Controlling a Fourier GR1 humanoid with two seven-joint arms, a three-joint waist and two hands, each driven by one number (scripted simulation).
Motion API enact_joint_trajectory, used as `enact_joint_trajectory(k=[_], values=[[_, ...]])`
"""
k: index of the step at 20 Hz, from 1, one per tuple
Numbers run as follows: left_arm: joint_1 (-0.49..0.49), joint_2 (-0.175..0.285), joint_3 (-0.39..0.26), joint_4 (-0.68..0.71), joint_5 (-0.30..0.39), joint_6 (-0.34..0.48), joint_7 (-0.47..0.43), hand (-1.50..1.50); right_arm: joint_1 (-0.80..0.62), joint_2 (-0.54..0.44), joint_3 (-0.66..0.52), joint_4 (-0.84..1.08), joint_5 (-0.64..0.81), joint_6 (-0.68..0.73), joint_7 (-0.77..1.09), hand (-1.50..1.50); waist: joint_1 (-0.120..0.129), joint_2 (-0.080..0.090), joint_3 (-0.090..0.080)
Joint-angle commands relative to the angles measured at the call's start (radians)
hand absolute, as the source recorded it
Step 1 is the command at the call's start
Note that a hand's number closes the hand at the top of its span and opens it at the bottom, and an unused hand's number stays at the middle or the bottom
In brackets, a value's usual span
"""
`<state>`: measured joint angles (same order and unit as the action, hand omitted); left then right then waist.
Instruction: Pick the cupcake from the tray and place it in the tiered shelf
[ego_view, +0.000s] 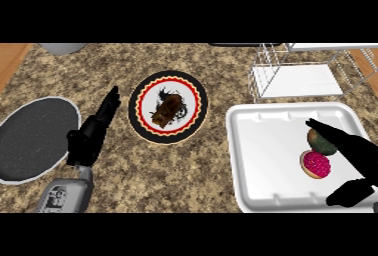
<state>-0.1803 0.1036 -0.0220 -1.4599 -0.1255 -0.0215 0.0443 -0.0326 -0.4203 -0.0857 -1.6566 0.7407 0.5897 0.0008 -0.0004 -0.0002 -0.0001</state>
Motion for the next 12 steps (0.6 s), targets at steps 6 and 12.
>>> enact_joint_trajectory(k=[6,12], values=[[0.014,-0.034,-0.004,0.040,-0.021,0.003,-0.060,0.00,-0.028,0.047,0.025,0.102,0.081,-0.042,-0.053,-1.50,0.000,0.000,0.000],[0.004,-0.005,0.026,0.006,0.001,-0.024,-0.012,0.00,0.036,-0.018,0.065,0.123,0.150,-0.062,-0.166,1.50,-0.001,0.000,0.000]])
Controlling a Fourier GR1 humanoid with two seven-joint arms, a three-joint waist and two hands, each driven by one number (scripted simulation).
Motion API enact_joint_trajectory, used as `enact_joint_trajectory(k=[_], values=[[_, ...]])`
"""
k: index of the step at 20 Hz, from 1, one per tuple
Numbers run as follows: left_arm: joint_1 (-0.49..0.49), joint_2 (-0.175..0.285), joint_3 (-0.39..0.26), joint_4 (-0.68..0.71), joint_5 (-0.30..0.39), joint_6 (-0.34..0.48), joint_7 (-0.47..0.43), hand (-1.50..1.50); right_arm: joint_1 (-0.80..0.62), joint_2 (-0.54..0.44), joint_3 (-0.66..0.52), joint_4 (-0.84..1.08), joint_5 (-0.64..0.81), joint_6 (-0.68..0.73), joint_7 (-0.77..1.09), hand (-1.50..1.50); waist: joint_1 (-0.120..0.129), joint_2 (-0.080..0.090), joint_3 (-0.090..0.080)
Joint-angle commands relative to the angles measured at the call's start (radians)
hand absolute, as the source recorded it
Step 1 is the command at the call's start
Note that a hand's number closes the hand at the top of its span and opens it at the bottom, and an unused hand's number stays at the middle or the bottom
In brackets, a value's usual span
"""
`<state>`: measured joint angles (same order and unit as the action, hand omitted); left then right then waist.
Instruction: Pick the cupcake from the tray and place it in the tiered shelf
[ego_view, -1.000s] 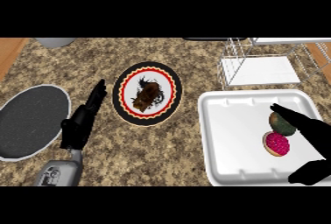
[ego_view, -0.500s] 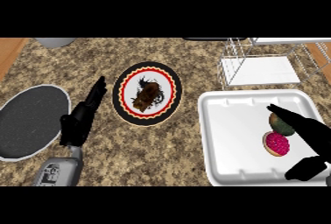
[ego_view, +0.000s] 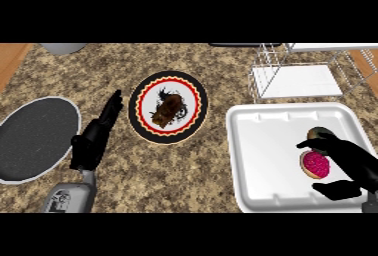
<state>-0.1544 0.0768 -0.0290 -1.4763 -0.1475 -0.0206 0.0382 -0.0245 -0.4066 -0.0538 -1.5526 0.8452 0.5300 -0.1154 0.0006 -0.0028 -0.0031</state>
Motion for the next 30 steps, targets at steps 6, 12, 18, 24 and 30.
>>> enact_joint_trajectory(k=[6,12,18,24,30], values=[[-0.040,-0.010,0.024,0.068,-0.007,0.005,-0.023,0.00,0.010,-0.024,0.006,0.042,0.095,-0.099,-0.127,1.50,-0.003,0.003,0.003],[-0.011,-0.006,0.007,0.001,0.000,-0.007,0.015,0.00,-0.013,0.385,0.247,-0.176,0.248,-0.083,0.431,1.50,0.004,-0.001,0.000],[-0.075,-0.024,0.007,0.036,-0.018,0.018,0.048,0.00,-0.034,0.403,0.544,-0.164,0.168,-0.323,0.772,1.50,0.002,0.002,0.003],[0.021,-0.017,-0.005,-0.010,-0.011,0.000,-0.009,0.00,-0.102,0.406,0.579,-0.313,-0.006,-0.536,0.851,1.50,0.009,-0.003,0.004],[-0.040,0.001,0.039,0.079,-0.003,0.000,-0.036,0.00,-0.176,0.406,0.558,-0.484,0.051,-0.534,0.935,1.50,-0.006,0.002,0.003]])
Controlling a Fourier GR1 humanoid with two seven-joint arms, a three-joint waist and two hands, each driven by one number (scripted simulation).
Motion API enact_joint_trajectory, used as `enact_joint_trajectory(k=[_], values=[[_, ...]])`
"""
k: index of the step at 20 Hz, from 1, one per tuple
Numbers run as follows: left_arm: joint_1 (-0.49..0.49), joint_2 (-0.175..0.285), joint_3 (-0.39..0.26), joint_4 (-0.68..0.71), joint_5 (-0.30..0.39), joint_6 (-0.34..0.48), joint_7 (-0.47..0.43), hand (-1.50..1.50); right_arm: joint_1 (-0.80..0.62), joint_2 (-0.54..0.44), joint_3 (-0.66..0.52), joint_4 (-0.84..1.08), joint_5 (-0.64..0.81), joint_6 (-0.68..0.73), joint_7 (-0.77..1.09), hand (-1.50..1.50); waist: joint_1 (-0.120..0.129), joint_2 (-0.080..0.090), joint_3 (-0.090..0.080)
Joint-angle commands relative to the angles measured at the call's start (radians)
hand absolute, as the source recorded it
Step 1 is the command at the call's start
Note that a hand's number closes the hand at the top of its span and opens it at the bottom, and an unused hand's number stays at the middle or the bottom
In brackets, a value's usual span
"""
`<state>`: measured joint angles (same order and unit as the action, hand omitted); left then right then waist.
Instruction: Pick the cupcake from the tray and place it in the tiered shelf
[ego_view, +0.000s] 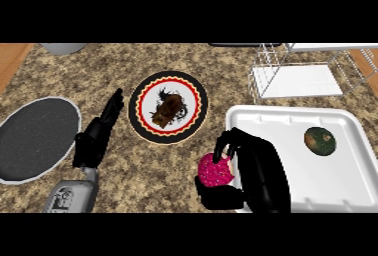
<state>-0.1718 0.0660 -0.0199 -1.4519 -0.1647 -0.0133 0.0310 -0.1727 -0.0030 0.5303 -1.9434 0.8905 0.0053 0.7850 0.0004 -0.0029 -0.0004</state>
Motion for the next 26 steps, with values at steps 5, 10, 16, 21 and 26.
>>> enact_joint_trajectory(k=[5,10,16,21,26], values=[[-0.011,0.016,0.027,0.031,0.010,-0.008,-0.033,0.00,-0.173,0.003,-0.053,-0.270,0.112,0.118,0.285,1.50,-0.009,-0.001,-0.001],[0.016,-0.001,0.000,0.006,0.005,-0.013,-0.020,0.00,-0.383,0.003,-0.164,-0.278,0.166,0.250,0.376,1.50,-0.001,0.000,-0.001],[0.018,-0.024,-0.032,-0.029,-0.036,0.021,0.012,0.00,-0.507,-0.025,-0.309,-0.216,0.217,0.253,0.315,1.50,0.001,0.001,0.000],[-0.024,0.016,0.031,0.003,0.019,-0.019,0.032,0.00,-0.644,-0.076,-0.447,-0.204,0.160,0.377,0.329,1.50,-0.002,0.000,0.000],[0.001,-0.014,0.004,-0.007,0.002,0.001,0.016,0.00,-0.746,-0.135,-0.578,-0.038,0.133,0.322,0.239,1.50,0.004,0.001,0.000]])
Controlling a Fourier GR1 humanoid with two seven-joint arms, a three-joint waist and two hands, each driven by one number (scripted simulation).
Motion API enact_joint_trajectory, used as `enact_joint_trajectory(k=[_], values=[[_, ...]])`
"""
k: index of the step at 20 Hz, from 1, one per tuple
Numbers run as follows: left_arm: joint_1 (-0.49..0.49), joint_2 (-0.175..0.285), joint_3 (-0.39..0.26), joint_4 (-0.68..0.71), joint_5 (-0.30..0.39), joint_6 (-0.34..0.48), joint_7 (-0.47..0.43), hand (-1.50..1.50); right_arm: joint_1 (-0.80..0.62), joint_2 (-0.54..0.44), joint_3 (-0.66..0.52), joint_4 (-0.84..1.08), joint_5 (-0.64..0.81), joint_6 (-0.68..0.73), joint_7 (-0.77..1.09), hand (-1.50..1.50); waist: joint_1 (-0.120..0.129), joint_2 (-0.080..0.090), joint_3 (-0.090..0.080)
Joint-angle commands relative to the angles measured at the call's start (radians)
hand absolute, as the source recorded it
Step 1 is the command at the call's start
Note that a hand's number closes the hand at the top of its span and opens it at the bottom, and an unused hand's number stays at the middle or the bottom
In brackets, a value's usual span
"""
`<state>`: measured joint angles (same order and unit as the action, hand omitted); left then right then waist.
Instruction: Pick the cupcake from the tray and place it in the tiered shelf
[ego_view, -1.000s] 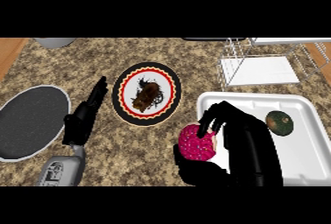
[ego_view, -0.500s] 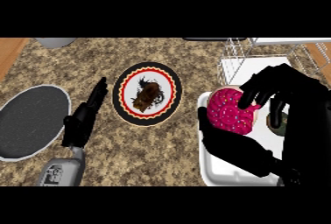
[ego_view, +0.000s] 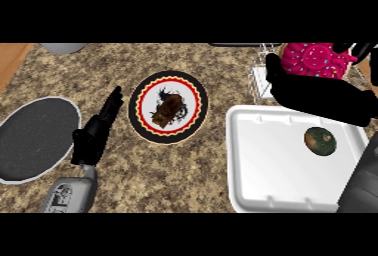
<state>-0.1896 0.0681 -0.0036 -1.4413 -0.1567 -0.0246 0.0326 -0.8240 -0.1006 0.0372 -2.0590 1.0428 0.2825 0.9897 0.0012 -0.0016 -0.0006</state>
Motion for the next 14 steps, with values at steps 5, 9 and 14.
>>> enact_joint_trajectory(k=[5,9,14], values=[[0.012,0.009,0.006,-0.034,-0.002,-0.001,0.024,0.00,-0.076,-0.102,-0.145,0.156,-0.010,-0.031,-0.073,1.50,0.002,0.001,0.001],[0.002,0.018,0.011,-0.015,0.016,-0.031,0.017,0.00,-0.163,-0.167,-0.198,0.234,-0.025,-0.018,-0.104,1.50,0.003,0.001,0.000],[-0.006,-0.002,-0.006,0.005,-0.005,-0.013,0.003,0.00,-0.137,-0.216,-0.170,0.406,0.032,-0.156,-0.248,1.50,0.006,0.005,0.000]])
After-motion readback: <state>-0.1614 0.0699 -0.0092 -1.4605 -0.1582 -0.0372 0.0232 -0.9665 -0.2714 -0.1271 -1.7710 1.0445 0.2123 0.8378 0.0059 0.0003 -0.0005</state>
